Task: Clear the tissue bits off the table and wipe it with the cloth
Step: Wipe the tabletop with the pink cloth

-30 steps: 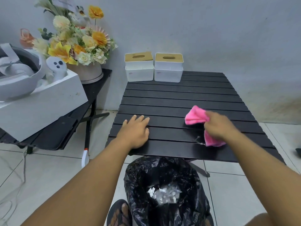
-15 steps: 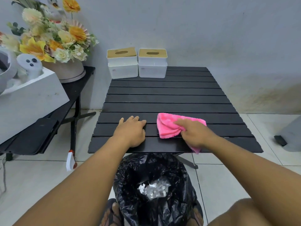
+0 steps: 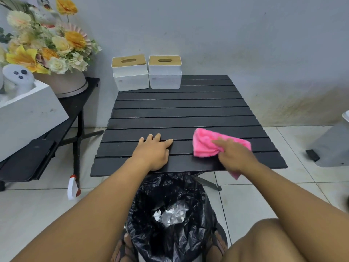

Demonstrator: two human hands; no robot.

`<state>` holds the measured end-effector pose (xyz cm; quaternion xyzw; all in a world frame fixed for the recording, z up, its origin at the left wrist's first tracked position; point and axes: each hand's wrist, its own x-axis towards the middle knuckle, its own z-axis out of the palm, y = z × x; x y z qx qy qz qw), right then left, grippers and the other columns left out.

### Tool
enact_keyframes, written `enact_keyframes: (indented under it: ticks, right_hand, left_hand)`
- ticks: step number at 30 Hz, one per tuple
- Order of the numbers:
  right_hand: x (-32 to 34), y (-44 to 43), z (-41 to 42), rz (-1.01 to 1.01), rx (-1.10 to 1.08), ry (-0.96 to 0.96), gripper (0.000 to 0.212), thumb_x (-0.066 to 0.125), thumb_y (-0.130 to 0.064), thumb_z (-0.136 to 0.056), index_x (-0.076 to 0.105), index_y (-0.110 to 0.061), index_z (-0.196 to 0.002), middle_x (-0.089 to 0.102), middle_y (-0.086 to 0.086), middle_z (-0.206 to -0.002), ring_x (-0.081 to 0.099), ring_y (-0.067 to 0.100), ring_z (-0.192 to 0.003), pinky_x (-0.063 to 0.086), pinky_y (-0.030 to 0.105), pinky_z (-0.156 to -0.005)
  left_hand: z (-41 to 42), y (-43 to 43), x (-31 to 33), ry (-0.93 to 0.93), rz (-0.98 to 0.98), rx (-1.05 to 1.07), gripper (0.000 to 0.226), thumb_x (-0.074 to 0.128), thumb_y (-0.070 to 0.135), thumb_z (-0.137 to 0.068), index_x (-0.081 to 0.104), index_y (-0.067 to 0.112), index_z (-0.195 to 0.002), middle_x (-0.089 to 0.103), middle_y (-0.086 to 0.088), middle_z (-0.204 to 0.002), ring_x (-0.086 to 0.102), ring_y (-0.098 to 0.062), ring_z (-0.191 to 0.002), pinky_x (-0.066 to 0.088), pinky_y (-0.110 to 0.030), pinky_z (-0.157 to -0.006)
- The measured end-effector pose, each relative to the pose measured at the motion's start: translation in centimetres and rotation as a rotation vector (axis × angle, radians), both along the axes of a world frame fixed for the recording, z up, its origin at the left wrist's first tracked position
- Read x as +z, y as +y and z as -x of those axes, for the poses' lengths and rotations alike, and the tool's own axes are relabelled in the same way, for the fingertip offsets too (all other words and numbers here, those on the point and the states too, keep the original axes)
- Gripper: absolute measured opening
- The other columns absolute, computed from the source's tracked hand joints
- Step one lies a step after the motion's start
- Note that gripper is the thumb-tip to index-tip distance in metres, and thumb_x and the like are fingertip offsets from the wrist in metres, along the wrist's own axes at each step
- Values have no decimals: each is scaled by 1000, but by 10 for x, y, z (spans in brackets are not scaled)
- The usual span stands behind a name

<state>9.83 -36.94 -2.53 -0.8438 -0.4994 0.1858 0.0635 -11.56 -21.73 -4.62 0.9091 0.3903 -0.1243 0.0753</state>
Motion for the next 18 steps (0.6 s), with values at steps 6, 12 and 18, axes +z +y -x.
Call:
enact_keyframes:
  ticks: [6,12,18]
  right_hand:
    - [4,5,43,142,29,-8,59,38,-12,-86,39,-23,-143,25,8,-160,31,37,-142,44,51,-101]
    - [10,4,42,114,-23,18,50,39,-10,-89,44,-15,-138,49,10,-142,49,31,-125,46,39,-88]
    - [13,-3,38,174,78,-31,69,42,-3,-85,30,-21,-150,20,4,-162,23,35,-146,38,49,-107]
  left_hand:
    - [-25,-10,1,-20,38,-17,53,24,34,-104,19,39,-156,13,-16,-164,9,-36,-151,10,-57,-121]
    - [-36,-15,-2,-25,38,-7,52,24,33,-104,18,38,-156,9,-15,-165,5,-37,-152,10,-57,-121]
    - [-43,-21,-3,-31,40,-33,53,23,34,-105,15,35,-157,7,-10,-166,3,-34,-153,9,-57,-121]
